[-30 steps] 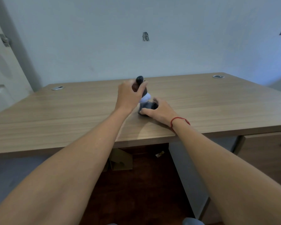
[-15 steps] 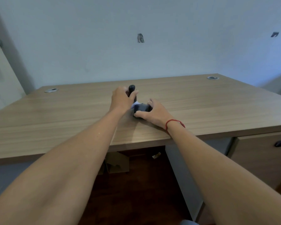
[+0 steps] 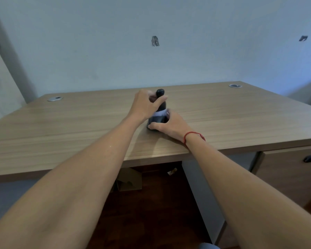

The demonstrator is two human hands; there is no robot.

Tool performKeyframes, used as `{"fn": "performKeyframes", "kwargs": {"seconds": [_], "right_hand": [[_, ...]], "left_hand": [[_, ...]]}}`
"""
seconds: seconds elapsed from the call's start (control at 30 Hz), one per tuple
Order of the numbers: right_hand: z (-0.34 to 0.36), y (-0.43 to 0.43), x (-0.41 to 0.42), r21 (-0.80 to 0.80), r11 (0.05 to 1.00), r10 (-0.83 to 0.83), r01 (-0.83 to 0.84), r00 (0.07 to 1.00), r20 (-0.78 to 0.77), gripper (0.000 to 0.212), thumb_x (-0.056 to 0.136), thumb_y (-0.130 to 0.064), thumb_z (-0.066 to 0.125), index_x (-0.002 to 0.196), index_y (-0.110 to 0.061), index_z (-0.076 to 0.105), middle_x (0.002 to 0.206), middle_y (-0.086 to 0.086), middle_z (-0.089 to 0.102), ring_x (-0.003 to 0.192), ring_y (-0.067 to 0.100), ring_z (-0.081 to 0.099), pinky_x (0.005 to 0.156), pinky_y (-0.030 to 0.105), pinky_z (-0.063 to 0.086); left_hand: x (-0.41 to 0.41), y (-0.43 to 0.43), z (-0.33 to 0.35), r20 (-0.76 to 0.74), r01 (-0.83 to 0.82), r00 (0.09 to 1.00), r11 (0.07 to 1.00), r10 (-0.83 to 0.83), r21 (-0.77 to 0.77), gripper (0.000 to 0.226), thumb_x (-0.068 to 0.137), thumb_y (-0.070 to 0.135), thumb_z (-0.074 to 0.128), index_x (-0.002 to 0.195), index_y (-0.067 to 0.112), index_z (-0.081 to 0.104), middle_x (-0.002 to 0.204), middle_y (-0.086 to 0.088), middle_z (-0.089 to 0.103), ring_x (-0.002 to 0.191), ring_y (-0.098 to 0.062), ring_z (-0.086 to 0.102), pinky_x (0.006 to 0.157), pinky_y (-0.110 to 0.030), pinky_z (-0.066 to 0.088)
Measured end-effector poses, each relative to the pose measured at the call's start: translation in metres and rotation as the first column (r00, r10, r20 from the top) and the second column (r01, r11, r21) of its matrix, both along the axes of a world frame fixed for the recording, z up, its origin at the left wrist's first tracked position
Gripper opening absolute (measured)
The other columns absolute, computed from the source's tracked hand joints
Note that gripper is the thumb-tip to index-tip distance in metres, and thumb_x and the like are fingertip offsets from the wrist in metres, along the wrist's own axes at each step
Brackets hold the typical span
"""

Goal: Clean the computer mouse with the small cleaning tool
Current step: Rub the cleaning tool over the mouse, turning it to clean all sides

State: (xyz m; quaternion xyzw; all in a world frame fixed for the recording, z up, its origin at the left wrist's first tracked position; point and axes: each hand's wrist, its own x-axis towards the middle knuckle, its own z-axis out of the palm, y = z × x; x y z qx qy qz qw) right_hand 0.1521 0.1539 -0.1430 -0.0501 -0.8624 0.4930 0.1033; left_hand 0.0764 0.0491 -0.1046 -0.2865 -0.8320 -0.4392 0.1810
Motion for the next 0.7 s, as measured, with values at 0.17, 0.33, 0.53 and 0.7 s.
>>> {"fn": "performKeyframes", "kwargs": {"seconds": [0.17, 0.33, 0.53, 0.7], "right_hand": [[-0.001, 0.001, 0.004, -0.016, 1.0, 0.017, -0.017, 1.0, 0.006, 0.08, 0.079, -0.036, 0.077, 0.143, -0.008, 0.038, 0.136, 0.005, 0.053, 0.126, 0.02, 0.051, 0.09, 0.025, 0.036], [-0.003, -0.001, -0.004, 0.044, 0.999, -0.006, 0.006, 1.0, 0.003, 0.078, 0.065, -0.056, 0.077, 0.131, -0.022, 0.054, 0.124, -0.001, 0.058, 0.122, 0.023, 0.056, 0.094, 0.031, 0.044], [-0.008, 0.003, -0.014, 0.085, 0.996, 0.041, -0.039, 0.999, -0.019, 0.066, 0.061, -0.067, 0.069, 0.114, -0.027, 0.067, 0.107, -0.004, 0.068, 0.099, 0.014, 0.062, 0.086, 0.031, 0.048], [-0.008, 0.005, -0.021, 0.154, 0.986, 0.071, -0.066, 0.997, -0.027, 0.029, 0.103, -0.028, 0.036, 0.086, -0.02, 0.057, 0.087, -0.001, 0.056, 0.083, 0.015, 0.052, 0.08, 0.033, 0.038]], "left_hand": [[-0.011, -0.001, -0.01, -0.033, -0.122, 0.992, 0.992, 0.121, -0.03, 0.041, 0.084, 0.038, 0.068, 0.072, -0.001, 0.068, 0.073, -0.016, 0.071, 0.067, -0.028, 0.064, 0.066, -0.037, 0.052], [-0.018, -0.018, -0.015, -0.019, -0.196, 0.98, 0.98, 0.196, -0.016, 0.043, 0.086, 0.034, 0.066, 0.065, -0.002, 0.062, 0.068, -0.019, 0.067, 0.064, -0.031, 0.058, 0.064, -0.038, 0.048], [-0.008, -0.025, -0.006, 0.002, -0.109, 0.994, 0.992, 0.109, 0.058, 0.04, 0.084, 0.034, 0.069, 0.073, -0.005, 0.068, 0.074, -0.017, 0.073, 0.066, -0.023, 0.065, 0.066, -0.037, 0.054], [-0.004, -0.026, -0.008, -0.03, -0.128, 0.991, 0.991, 0.129, 0.044, 0.037, 0.083, 0.033, 0.069, 0.062, 0.004, 0.061, 0.065, -0.011, 0.068, 0.059, -0.021, 0.058, 0.057, -0.028, 0.045]]}}
